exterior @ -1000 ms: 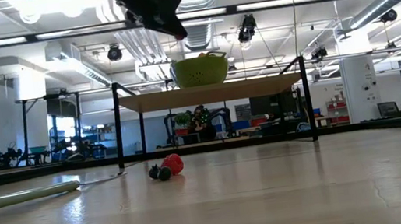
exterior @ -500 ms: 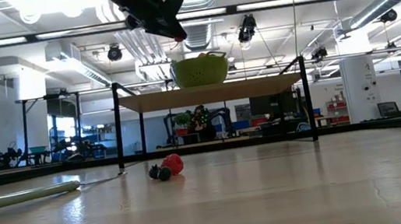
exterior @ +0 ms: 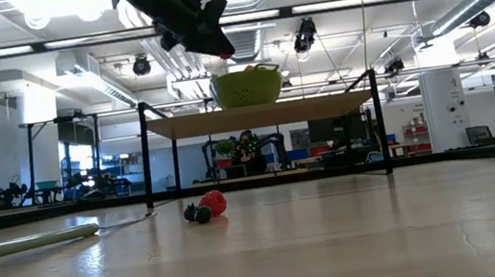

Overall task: Pick & Place Fruit
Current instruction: Put the red cherry into the green colander on the shelf

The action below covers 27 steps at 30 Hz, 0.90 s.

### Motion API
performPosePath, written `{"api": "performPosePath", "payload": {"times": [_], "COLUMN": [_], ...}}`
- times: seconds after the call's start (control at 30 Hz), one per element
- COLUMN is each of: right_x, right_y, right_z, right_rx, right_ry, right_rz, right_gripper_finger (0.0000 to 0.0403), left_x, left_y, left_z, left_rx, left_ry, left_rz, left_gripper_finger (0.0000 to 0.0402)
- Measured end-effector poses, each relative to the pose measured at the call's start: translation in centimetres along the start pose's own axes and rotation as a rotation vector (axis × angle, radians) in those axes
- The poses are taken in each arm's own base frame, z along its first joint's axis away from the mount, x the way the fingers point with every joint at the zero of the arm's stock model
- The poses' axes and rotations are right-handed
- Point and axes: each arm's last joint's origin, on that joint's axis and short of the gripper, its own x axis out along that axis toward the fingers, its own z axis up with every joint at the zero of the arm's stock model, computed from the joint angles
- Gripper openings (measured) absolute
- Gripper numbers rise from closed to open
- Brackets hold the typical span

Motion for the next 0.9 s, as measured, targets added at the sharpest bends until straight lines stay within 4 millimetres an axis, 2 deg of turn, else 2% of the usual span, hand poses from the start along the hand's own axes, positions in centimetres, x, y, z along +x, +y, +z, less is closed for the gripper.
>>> {"api": "performPosePath", "payload": {"times": [0.17,0.43,0.77,0.9], "right_x": [0.0,0.0,0.0,0.0], "right_y": [0.0,0.0,0.0,0.0], "right_z": [0.0,0.0,0.0,0.0], "right_rx": [0.000,0.000,0.000,0.000], "right_ry": [0.000,0.000,0.000,0.000], "right_rz": [0.000,0.000,0.000,0.000], "right_gripper_finger": [0.0363,0.0363,0.0363,0.0363], "left_x": [1.4,2.6,2.8,2.8], "left_y": [1.3,1.5,1.3,1.3], "left_z": [-0.5,-0.9,-1.0,-1.0], "left_rx": [-0.059,-0.061,-0.052,-0.045], "left_ry": [0.016,0.015,0.018,0.017], "left_rz": [-0.024,-0.025,-0.050,-0.050], "left_gripper_finger": [0.0126,0.0126,0.0127,0.0144]}}
